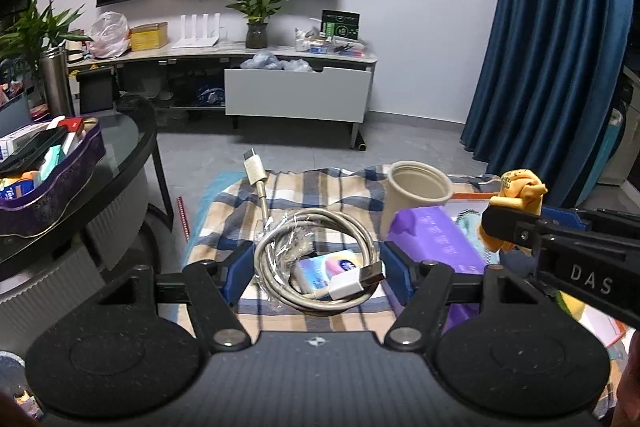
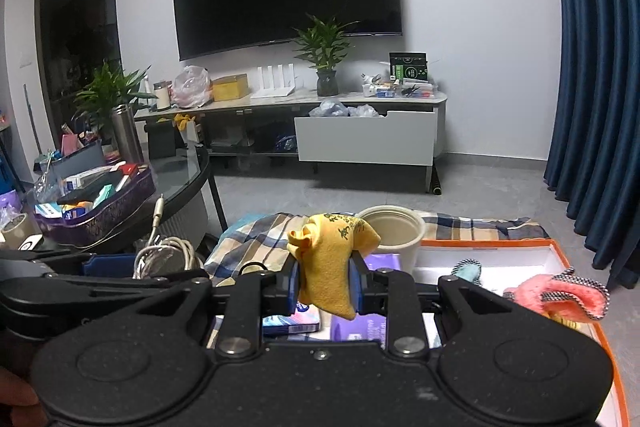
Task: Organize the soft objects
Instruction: 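Lift and carry the white cable and yellow cloth with both tools over the box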
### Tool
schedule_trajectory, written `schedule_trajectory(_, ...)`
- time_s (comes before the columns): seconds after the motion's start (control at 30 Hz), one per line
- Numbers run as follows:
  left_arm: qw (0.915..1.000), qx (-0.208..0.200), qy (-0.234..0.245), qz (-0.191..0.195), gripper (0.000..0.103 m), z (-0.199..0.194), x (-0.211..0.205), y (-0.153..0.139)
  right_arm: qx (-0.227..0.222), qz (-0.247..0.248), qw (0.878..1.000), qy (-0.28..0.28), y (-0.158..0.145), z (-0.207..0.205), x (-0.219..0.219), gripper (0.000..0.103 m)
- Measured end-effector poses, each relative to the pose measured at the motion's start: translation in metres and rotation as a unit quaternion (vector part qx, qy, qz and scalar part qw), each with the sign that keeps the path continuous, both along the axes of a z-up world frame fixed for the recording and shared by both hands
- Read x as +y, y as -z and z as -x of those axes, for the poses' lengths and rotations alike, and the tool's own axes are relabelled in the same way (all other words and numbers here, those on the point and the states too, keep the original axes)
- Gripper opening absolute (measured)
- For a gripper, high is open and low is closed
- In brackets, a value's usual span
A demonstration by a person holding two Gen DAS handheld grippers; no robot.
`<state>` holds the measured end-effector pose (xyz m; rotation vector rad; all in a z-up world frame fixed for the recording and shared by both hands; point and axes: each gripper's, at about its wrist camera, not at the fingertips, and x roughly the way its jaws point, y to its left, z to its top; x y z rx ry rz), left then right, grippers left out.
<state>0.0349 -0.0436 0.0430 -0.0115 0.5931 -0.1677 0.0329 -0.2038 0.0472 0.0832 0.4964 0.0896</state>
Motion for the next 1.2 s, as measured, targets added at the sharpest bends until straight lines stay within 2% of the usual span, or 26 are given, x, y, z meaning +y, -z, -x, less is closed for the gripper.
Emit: schedule_trajectory(1.2,0.9972,0.003,0.075,-0.004,0.069,0.011,-0.061,0.002,-0.012,-0.016,0.997,0.071,-0.008,0.032,-0.064,0.031)
